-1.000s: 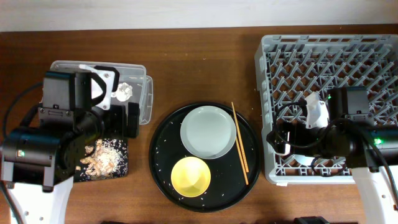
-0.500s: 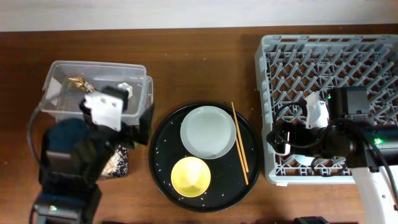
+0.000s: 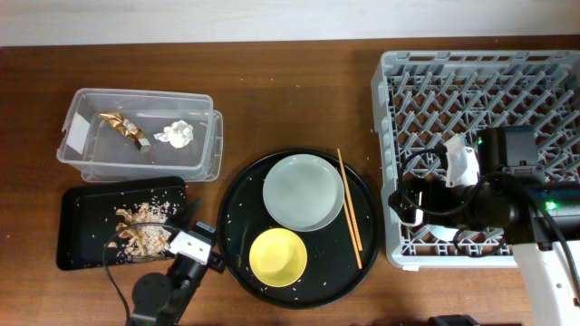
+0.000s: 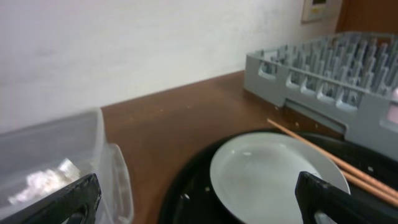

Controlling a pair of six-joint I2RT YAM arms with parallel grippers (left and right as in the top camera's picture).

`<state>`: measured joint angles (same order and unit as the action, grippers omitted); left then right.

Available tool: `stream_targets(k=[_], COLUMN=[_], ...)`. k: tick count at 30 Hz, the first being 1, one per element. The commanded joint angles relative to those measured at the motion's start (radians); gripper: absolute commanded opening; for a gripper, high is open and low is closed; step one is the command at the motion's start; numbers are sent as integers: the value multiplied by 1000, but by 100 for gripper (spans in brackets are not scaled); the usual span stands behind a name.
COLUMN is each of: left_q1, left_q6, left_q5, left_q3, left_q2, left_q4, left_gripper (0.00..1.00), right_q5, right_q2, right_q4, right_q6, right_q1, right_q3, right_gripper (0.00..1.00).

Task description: Sort waste into correct bins and load items into the dishwasher rack

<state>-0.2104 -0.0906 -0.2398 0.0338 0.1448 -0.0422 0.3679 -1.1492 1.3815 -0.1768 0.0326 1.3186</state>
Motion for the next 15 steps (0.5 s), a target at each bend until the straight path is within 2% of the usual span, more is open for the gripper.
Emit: stream_targets(k=[1,15], left_q1=[-18,-31], left_q6=[-16,-16], left_q5=[0,0], left_q3=[-25,-24], left_q2=[-74,-140], left_q4=[59,103], left_gripper=[99,100], right_q5=[2,2], right_q2=[2,2], right_q4=[-1,-1], right_q6=[4,4], right_q1=[6,6], right_q3=[10,9], right_gripper=[98,98])
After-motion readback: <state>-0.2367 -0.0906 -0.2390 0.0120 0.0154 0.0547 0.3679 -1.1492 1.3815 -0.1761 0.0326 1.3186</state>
